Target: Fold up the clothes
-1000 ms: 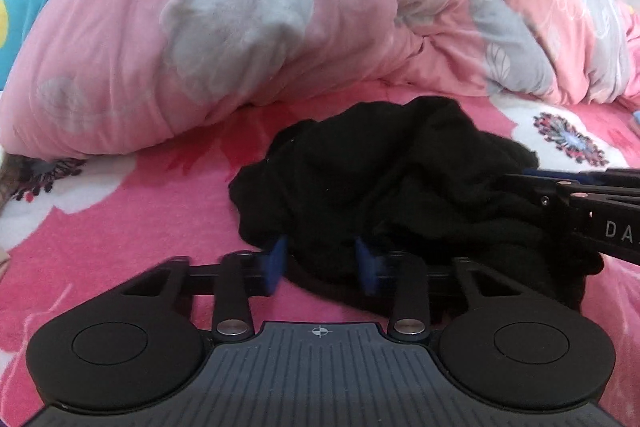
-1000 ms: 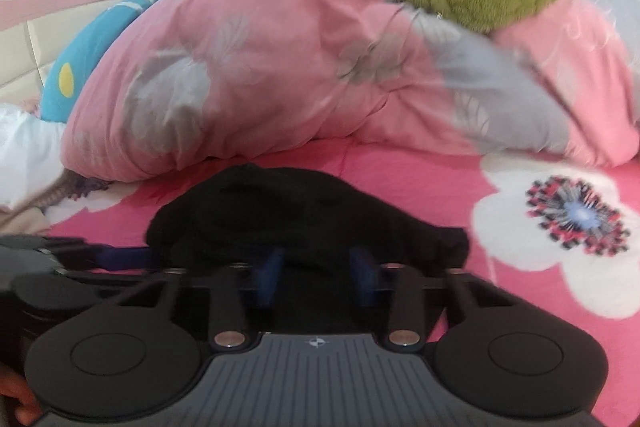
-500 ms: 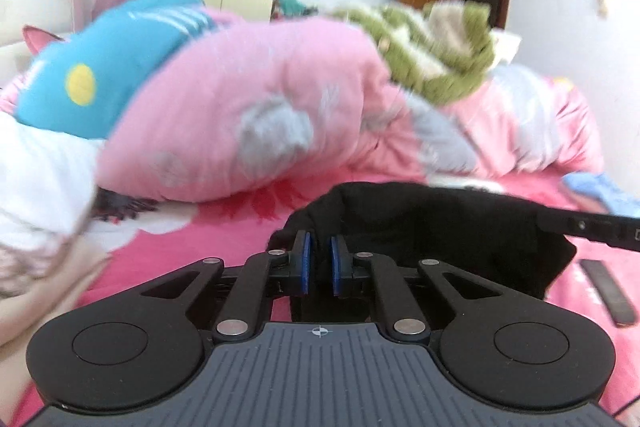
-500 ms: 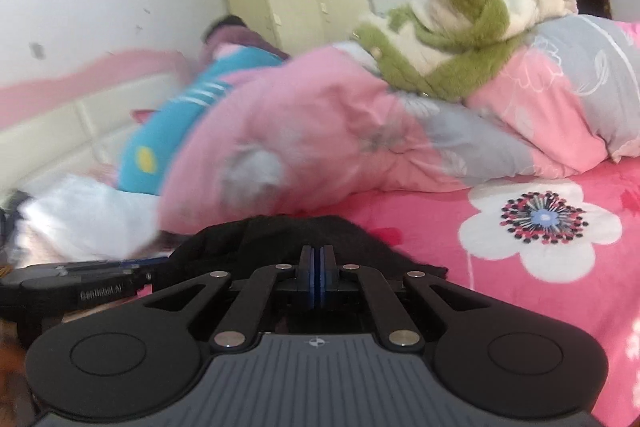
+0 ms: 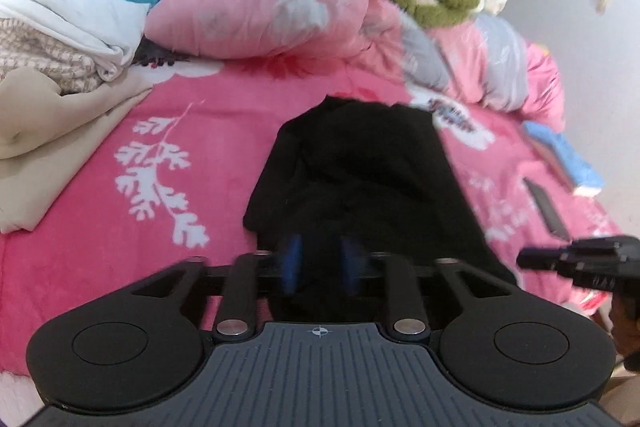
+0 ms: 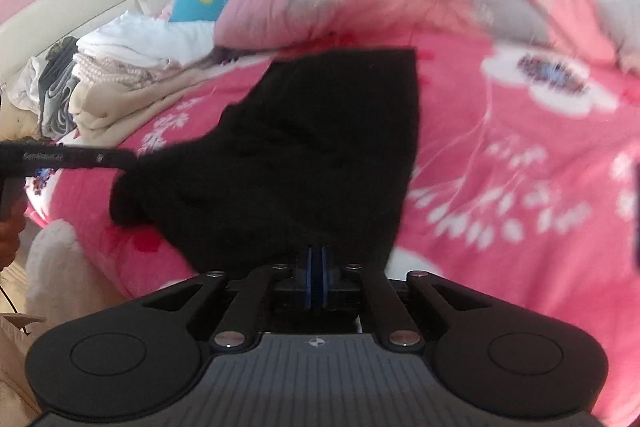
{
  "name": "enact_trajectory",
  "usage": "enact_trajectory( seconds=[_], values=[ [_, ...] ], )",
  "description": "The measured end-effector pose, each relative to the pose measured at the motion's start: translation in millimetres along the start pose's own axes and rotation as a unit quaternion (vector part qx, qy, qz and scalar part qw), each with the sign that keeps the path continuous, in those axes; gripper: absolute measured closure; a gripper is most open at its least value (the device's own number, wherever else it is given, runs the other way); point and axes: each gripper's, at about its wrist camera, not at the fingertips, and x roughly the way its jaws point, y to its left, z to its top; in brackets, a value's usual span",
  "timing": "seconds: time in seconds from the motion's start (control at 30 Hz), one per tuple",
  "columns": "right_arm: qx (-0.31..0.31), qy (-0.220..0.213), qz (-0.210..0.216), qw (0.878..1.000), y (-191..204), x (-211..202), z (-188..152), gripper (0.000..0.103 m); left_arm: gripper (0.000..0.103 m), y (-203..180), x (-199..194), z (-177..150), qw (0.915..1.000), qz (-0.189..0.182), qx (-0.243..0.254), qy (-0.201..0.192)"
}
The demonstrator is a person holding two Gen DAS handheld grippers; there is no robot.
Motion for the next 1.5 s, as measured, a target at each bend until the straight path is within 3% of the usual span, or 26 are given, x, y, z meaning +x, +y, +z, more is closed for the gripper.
enact_trajectory(
  seconds=[0.03,0.07,0.1,0.17,0.27,0.4,0.47,0.57,0.7,0.77,0.93,1.07,1.17,1.23,1.27,1.33,1.37,1.5],
  values=[
    [-0.008,-0.002,-0.009,1.000,2,-4,1,0.086,0.042,1,-2,0,1.0000,0.000,0.000,-0.010],
    [-0.011,-0.022,-0.008,1.000,4,-12,7,0.066,0.029,1,-4,1,0.9998,-0.001,0.001,-0.020],
    [-0.013,-0.043,-0.005,0.999,5,-19,15,0.051,0.024,2,-6,1,0.9996,-0.001,0.001,-0.029],
    [-0.024,-0.067,-0.010,0.997,9,-22,26,0.045,0.022,3,-3,1,0.9993,0.005,0.007,-0.037],
    [-0.036,-0.077,-0.027,0.996,15,-5,42,0.045,0.022,7,16,0,0.9994,0.027,0.010,-0.021],
    [-0.014,-0.074,-0.007,0.997,23,38,63,0.046,0.031,23,46,-2,0.9988,0.040,-0.026,0.015],
    [-0.016,-0.063,-0.006,0.998,30,59,76,0.049,0.035,27,50,-4,0.9989,0.033,-0.031,0.014],
    [-0.032,-0.039,0.033,0.998,46,93,93,0.054,0.049,31,53,-8,0.9991,0.017,-0.036,0.016],
    [-0.038,0.004,0.070,0.997,68,140,109,0.063,0.080,31,53,-14,0.9990,-0.007,-0.040,0.019],
    [-0.038,0.026,0.080,0.996,78,160,113,0.069,0.088,31,53,-18,0.9988,-0.021,-0.040,0.020],
    [-0.045,0.062,0.093,0.993,96,170,104,0.069,0.089,27,47,-30,0.9977,-0.064,-0.013,0.019],
    [-0.078,0.094,0.096,0.988,112,166,87,0.065,0.088,31,36,-38,0.9969,-0.076,-0.006,0.018],
    [-0.113,0.111,0.095,0.983,128,168,74,0.049,0.087,34,28,-44,0.9963,-0.084,-0.001,0.017],
    [-0.134,0.120,0.085,0.980,137,175,64,0.046,0.086,36,23,-48,0.9958,-0.090,0.002,0.017],
    [-0.146,0.113,0.073,0.980,141,176,58,0.050,0.086,37,21,-50,0.9955,-0.093,0.003,0.017],
    [-0.122,0.095,0.071,0.985,131,167,58,0.067,0.086,40,14,-51,0.9955,-0.094,0.004,0.013],
    [-0.109,0.087,0.070,0.988,126,162,58,0.084,0.086,41,8,-50,0.9956,-0.093,0.005,0.007],
    [-0.052,0.040,0.073,0.995,98,128,61,0.090,0.083,37,-12,-44,0.9955,-0.090,0.022,-0.021]
  ],
)
